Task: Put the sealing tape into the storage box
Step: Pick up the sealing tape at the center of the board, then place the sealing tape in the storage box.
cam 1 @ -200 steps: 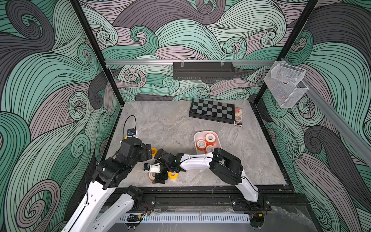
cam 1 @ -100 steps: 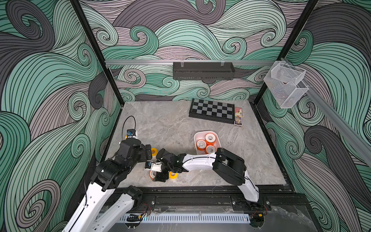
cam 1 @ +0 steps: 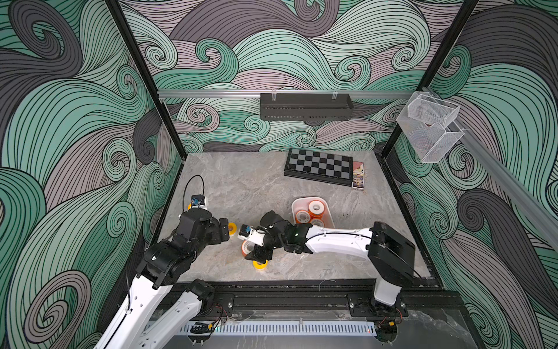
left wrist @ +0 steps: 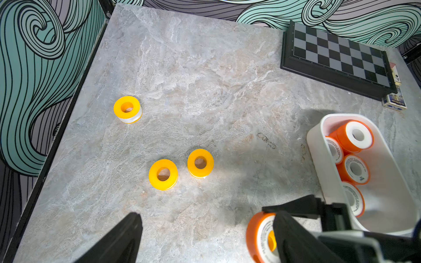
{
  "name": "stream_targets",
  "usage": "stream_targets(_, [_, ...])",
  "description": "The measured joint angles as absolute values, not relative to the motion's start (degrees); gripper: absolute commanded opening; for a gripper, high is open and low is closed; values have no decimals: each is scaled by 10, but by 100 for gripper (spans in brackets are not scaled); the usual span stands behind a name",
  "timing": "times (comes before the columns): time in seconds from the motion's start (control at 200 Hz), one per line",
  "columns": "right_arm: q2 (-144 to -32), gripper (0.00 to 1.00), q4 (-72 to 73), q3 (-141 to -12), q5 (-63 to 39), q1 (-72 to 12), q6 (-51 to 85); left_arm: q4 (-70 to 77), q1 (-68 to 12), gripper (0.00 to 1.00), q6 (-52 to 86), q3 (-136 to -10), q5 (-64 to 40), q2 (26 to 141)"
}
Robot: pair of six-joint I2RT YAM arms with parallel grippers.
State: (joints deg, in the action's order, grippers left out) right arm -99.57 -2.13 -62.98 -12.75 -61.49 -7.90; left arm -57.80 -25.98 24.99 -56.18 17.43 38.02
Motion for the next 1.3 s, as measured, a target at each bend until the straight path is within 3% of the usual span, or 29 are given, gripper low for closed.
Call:
stream_targets(0.37, [-766,65,-51,-460,-106,-447,15,-574,-259,94,248,-561,166,380])
stream_targets(0.53, [-724,65,-68,-423,-94,-372,43,-572,-259,94,248,-561,162,380])
stream_targets(0.7, [-735,65,-84,-422,-67,-340,65,-572,-259,94,248,-561,160,380])
stream_targets(0.991, [-861,65,-102,-479,-40,-340,97,-571,-259,94,248,-561,160,380])
stream_targets(1.301, [-896,65,-101,-494,-5,-340,114,-570,-259,94,248,-561,159,382])
